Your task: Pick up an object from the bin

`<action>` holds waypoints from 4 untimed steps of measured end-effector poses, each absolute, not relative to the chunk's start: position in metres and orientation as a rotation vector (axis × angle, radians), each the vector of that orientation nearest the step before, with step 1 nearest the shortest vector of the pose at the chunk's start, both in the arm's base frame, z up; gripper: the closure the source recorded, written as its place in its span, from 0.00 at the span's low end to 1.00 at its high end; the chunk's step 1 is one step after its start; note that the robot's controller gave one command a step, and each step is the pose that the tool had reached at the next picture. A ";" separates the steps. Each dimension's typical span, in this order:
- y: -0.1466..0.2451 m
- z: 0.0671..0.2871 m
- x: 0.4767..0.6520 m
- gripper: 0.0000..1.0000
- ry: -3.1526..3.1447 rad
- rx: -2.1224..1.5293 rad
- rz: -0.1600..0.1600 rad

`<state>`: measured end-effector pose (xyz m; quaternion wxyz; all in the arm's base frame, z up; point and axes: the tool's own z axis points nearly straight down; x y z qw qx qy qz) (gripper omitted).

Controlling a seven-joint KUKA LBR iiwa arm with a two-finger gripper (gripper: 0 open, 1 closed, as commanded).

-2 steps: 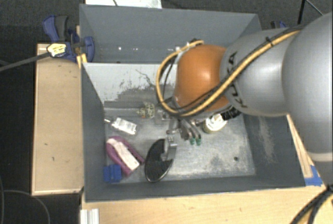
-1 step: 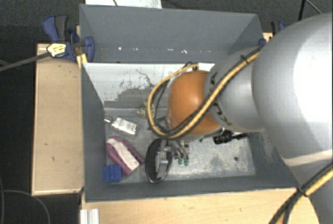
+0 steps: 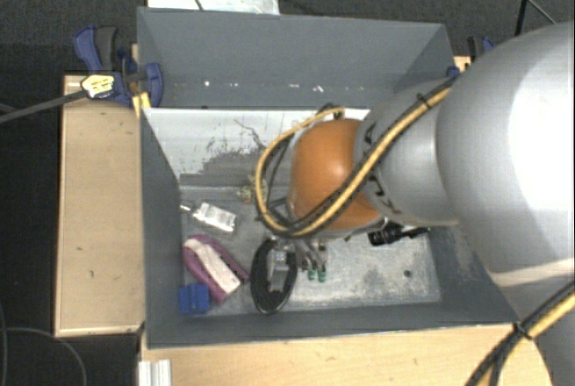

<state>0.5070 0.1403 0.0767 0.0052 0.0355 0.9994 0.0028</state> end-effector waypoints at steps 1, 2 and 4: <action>0.141 0.185 0.491 1.00 3.133 0.058 0.005; 0.136 0.171 0.504 1.00 3.134 0.153 0.003; 0.134 0.156 0.500 0.00 3.128 0.295 0.002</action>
Offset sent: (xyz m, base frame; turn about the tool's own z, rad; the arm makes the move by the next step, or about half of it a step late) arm -0.0173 0.0001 0.1040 -0.0362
